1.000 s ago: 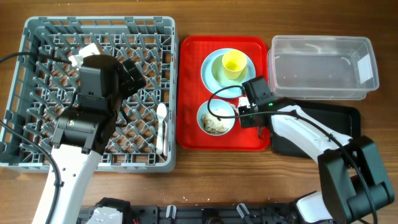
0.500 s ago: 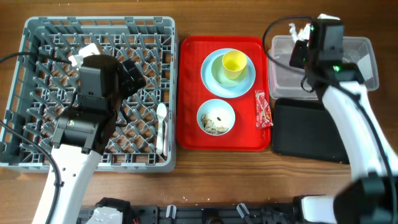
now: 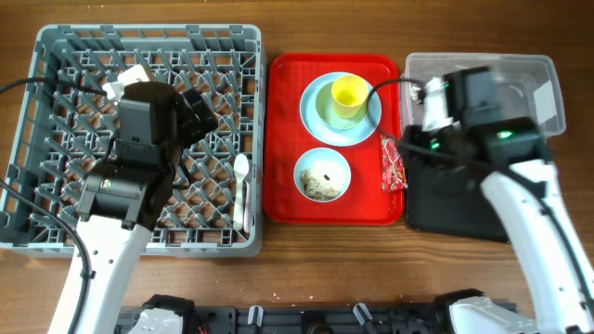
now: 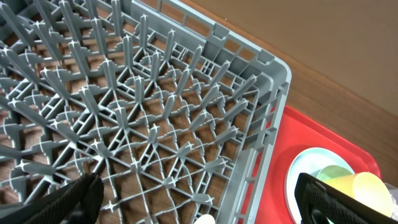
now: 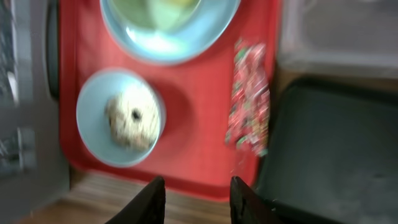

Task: Sort waste into correct bins and load items into the dishwasher rack
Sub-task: 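Carry the tissue with the right gripper into the clear bin and release, then grasp the red wrapper on the tray with the right gripper, then drop the red wrapper into the clear bin with the right gripper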

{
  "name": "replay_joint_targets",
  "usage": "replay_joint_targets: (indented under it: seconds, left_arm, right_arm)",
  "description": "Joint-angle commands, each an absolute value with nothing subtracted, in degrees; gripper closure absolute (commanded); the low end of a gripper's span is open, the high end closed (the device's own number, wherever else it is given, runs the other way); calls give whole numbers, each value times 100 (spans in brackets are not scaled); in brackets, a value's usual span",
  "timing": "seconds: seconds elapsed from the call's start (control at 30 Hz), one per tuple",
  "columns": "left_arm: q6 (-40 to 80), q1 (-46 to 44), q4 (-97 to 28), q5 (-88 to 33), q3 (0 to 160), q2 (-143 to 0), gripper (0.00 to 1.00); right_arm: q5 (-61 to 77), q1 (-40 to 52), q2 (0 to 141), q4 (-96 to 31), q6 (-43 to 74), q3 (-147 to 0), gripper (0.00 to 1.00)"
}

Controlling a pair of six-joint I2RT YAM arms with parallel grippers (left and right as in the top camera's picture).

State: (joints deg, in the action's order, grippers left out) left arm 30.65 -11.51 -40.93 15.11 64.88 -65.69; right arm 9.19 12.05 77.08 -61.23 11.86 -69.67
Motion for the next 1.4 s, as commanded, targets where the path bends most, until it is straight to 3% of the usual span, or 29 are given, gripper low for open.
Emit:
replay_joint_targets:
  seconds: [0.0, 0.1, 0.3, 0.6, 0.63, 0.7, 0.73, 0.77, 1.03, 1.2, 1.33, 1.37]
  left_arm:
    - [3039, -1111, -4084, 1566, 6528, -6569, 0]
    - [3041, -1111, -4084, 1566, 6528, -6569, 0]
    - [3039, -1111, -4084, 1566, 6528, -6569, 0]
    - [3041, -1111, -4084, 1566, 6528, -6569, 0]
    - [3039, -1111, -4082, 1566, 6528, -6569, 0]
    - [3039, -1111, -4084, 1566, 6528, -6569, 0]
    - [3041, -1111, -4084, 1566, 6528, -6569, 0]
    - [3041, -1111, -4084, 1566, 6525, -6569, 0]
    - [3041, -1111, -4082, 1566, 6525, -6569, 0]
    - [3041, -1111, -4084, 1566, 6528, -6569, 0]
    - [3039, -1111, -4084, 1566, 6525, -6569, 0]
    - [3039, -1111, -4082, 1566, 6528, -6569, 0]
  right_arm:
    - [36, 1857, 7769, -5662, 2045, -6202, 65]
    - [-720, 2276, 7876, -4497, 2102, -5398, 61]
    - [-1868, 2303, 8912, -3988, 2097, -5273, 55]
    - [-1765, 2303, 10031, -3218, 1927, -5273, 54]
    - [-1553, 2303, 10125, -3127, 1929, -5273, 55]
    - [-1380, 2303, 10232, -3041, 1929, -5273, 67]
    - [-1382, 2303, 10232, -3050, 1920, -5275, 85]
    - [-1380, 2303, 10221, -3098, 1806, -5284, 96]
    - [-1461, 2287, 8447, -4644, 1664, -6746, 96]
    - [-2663, 1719, 7489, -3625, 1817, -6759, 96]
    - [-2657, 768, 8364, -2672, 1820, -6748, 96]
    - [-2659, 523, 8735, -2418, 1769, -6748, 88]
